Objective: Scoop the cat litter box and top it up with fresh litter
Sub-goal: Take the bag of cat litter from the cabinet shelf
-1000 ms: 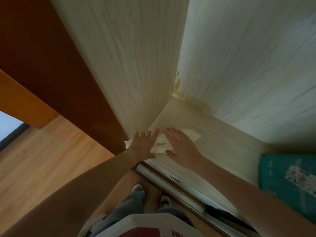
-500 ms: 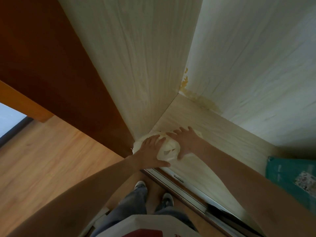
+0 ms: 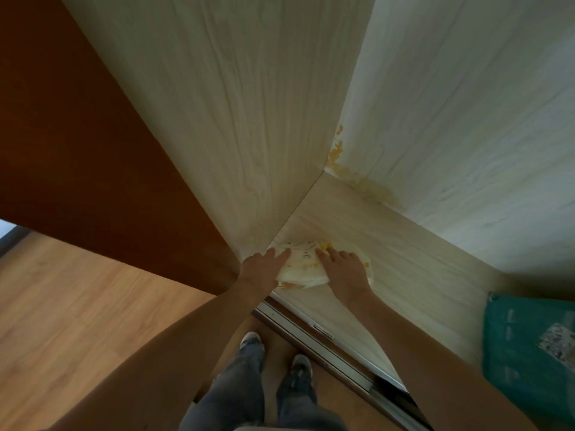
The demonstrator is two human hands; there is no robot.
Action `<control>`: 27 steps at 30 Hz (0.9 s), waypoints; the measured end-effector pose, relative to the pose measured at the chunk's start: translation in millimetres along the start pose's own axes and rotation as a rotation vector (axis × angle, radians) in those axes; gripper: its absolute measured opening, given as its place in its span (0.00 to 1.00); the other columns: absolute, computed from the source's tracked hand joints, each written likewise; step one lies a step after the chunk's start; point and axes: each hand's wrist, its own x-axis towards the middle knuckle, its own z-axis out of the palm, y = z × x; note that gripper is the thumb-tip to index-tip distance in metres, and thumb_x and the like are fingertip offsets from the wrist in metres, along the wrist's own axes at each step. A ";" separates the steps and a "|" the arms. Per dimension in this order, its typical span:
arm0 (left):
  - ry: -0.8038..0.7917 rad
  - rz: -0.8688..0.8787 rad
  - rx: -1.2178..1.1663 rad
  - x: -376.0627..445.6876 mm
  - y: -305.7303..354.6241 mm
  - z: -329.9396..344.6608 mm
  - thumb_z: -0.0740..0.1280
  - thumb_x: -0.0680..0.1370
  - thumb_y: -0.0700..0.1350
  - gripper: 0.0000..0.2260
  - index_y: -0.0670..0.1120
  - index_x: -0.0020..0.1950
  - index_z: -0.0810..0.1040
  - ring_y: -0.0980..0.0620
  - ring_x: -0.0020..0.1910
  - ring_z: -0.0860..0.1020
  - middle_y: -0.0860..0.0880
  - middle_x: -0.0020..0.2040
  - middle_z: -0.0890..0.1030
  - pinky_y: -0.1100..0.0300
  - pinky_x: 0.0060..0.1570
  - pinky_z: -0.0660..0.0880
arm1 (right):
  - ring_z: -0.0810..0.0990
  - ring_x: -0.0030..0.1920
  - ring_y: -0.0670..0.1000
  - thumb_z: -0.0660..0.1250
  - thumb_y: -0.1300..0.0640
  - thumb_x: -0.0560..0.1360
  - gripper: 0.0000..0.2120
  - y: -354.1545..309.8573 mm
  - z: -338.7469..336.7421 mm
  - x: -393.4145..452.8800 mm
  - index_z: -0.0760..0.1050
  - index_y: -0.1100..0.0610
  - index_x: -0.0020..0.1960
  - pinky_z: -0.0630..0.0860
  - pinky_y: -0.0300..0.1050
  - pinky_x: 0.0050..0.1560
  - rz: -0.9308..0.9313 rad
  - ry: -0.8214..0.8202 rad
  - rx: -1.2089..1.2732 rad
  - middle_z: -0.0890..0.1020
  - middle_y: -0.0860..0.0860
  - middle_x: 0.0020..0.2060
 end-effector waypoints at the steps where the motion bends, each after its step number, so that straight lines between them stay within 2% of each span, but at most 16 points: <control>1: 0.001 0.023 0.034 0.6 -0.1 -3.8 0.63 0.79 0.47 0.33 0.55 0.78 0.46 0.41 0.60 0.74 0.44 0.73 0.62 0.50 0.56 0.73 | 0.67 0.70 0.59 0.62 0.54 0.78 0.31 1.0 0.0 2.1 0.54 0.53 0.77 0.60 0.54 0.71 0.008 -0.011 -0.022 0.65 0.56 0.73; 4: 0.015 0.137 0.181 -3.5 3.2 -15.7 0.58 0.80 0.39 0.30 0.50 0.78 0.48 0.41 0.54 0.77 0.42 0.66 0.69 0.53 0.45 0.72 | 0.71 0.66 0.59 0.60 0.55 0.79 0.28 2.7 -5.6 2.8 0.56 0.55 0.76 0.58 0.57 0.73 -0.010 -0.049 -0.104 0.72 0.55 0.68; 6: 0.029 0.199 0.242 -9.0 5.8 -20.8 0.58 0.80 0.38 0.30 0.48 0.78 0.48 0.41 0.53 0.78 0.41 0.64 0.70 0.53 0.43 0.70 | 0.75 0.63 0.59 0.59 0.58 0.79 0.28 7.0 -12.3 0.6 0.55 0.58 0.76 0.63 0.55 0.70 -0.061 -0.050 -0.180 0.74 0.57 0.66; 9: 0.054 0.255 0.302 -17.7 10.5 -27.8 0.60 0.79 0.38 0.31 0.46 0.78 0.50 0.40 0.52 0.78 0.40 0.64 0.71 0.52 0.42 0.70 | 0.79 0.57 0.59 0.58 0.60 0.79 0.27 14.3 -24.2 -7.6 0.55 0.60 0.76 0.73 0.50 0.56 -0.140 -0.017 -0.265 0.75 0.58 0.63; 12: 0.088 0.279 0.336 -25.4 14.5 -37.4 0.61 0.79 0.40 0.29 0.45 0.77 0.53 0.40 0.51 0.78 0.40 0.62 0.72 0.51 0.43 0.72 | 0.81 0.52 0.59 0.59 0.61 0.79 0.26 17.2 -36.7 -21.5 0.58 0.61 0.75 0.72 0.48 0.45 -0.172 0.022 -0.245 0.76 0.59 0.59; 13: 0.112 0.289 0.346 -29.4 15.5 -41.5 0.61 0.79 0.41 0.28 0.45 0.77 0.54 0.41 0.50 0.79 0.40 0.62 0.72 0.52 0.42 0.72 | 0.82 0.47 0.58 0.64 0.61 0.76 0.26 17.6 -40.2 -27.8 0.63 0.61 0.72 0.72 0.46 0.41 -0.179 0.092 -0.239 0.78 0.59 0.55; 14: 0.136 0.298 0.358 -34.9 15.5 -45.3 0.60 0.80 0.41 0.27 0.45 0.76 0.54 0.41 0.49 0.79 0.40 0.61 0.73 0.52 0.40 0.71 | 0.82 0.38 0.57 0.73 0.60 0.69 0.28 17.5 -45.4 -35.3 0.71 0.62 0.67 0.71 0.44 0.34 -0.191 0.136 -0.254 0.81 0.58 0.47; 15: 0.164 0.307 0.366 -41.9 16.0 -49.6 0.60 0.80 0.40 0.26 0.45 0.76 0.55 0.41 0.48 0.79 0.40 0.60 0.73 0.52 0.39 0.70 | 0.80 0.28 0.55 0.80 0.59 0.58 0.30 18.0 -47.0 -42.0 0.78 0.61 0.58 0.69 0.41 0.27 -0.209 0.192 -0.264 0.81 0.57 0.37; 16: 0.191 0.314 0.374 -49.8 15.6 -53.1 0.60 0.79 0.40 0.26 0.45 0.76 0.55 0.41 0.47 0.78 0.40 0.60 0.73 0.53 0.38 0.69 | 0.76 0.22 0.53 0.83 0.60 0.48 0.31 18.3 -48.8 -48.9 0.82 0.61 0.51 0.67 0.38 0.23 -0.247 0.266 -0.256 0.80 0.55 0.30; 17: 0.241 0.329 0.379 -58.1 15.2 -54.9 0.62 0.79 0.39 0.26 0.44 0.75 0.57 0.42 0.45 0.78 0.41 0.58 0.73 0.53 0.36 0.68 | 0.74 0.20 0.52 0.83 0.60 0.44 0.31 17.6 -51.4 -56.9 0.83 0.60 0.47 0.67 0.37 0.22 -0.279 0.337 -0.245 0.79 0.54 0.28; 19: 0.391 0.393 0.411 -79.9 14.4 -58.0 0.70 0.72 0.38 0.27 0.43 0.70 0.68 0.44 0.36 0.77 0.42 0.49 0.77 0.56 0.30 0.67 | 0.75 0.23 0.52 0.82 0.61 0.46 0.29 15.8 -56.1 -76.7 0.83 0.61 0.47 0.70 0.39 0.24 -0.305 0.480 -0.234 0.79 0.54 0.30; 21: 0.586 0.461 0.417 -100.1 13.4 -58.4 0.76 0.62 0.37 0.24 0.43 0.58 0.78 0.47 0.29 0.74 0.45 0.38 0.77 0.60 0.25 0.67 | 0.78 0.27 0.54 0.81 0.62 0.51 0.27 14.6 -62.6 -92.6 0.82 0.61 0.49 0.75 0.42 0.30 -0.333 0.622 -0.206 0.81 0.56 0.34; 23: 0.754 0.470 0.404 -125.3 18.0 -55.7 0.74 0.63 0.38 0.18 0.43 0.53 0.79 0.48 0.29 0.73 0.46 0.36 0.76 0.60 0.25 0.69 | 0.79 0.31 0.55 0.76 0.63 0.58 0.24 13.3 -63.6 -108.2 0.78 0.61 0.53 0.76 0.44 0.34 -0.377 0.792 -0.201 0.82 0.56 0.37; 25: 0.884 0.448 0.376 -150.2 23.5 -52.7 0.71 0.69 0.38 0.14 0.44 0.53 0.78 0.49 0.30 0.74 0.46 0.37 0.77 0.59 0.27 0.71 | 0.79 0.33 0.55 0.67 0.63 0.68 0.17 9.7 -66.5 -122.0 0.73 0.60 0.56 0.76 0.45 0.36 -0.440 0.917 -0.193 0.81 0.56 0.39; 27: 0.975 0.399 0.361 -174.1 26.4 -46.6 0.68 0.72 0.40 0.13 0.43 0.55 0.75 0.49 0.32 0.74 0.46 0.39 0.77 0.58 0.29 0.72 | 0.79 0.34 0.54 0.63 0.63 0.74 0.12 1.2 -73.3 -134.0 0.72 0.60 0.57 0.73 0.47 0.39 -0.497 1.011 -0.186 0.81 0.56 0.39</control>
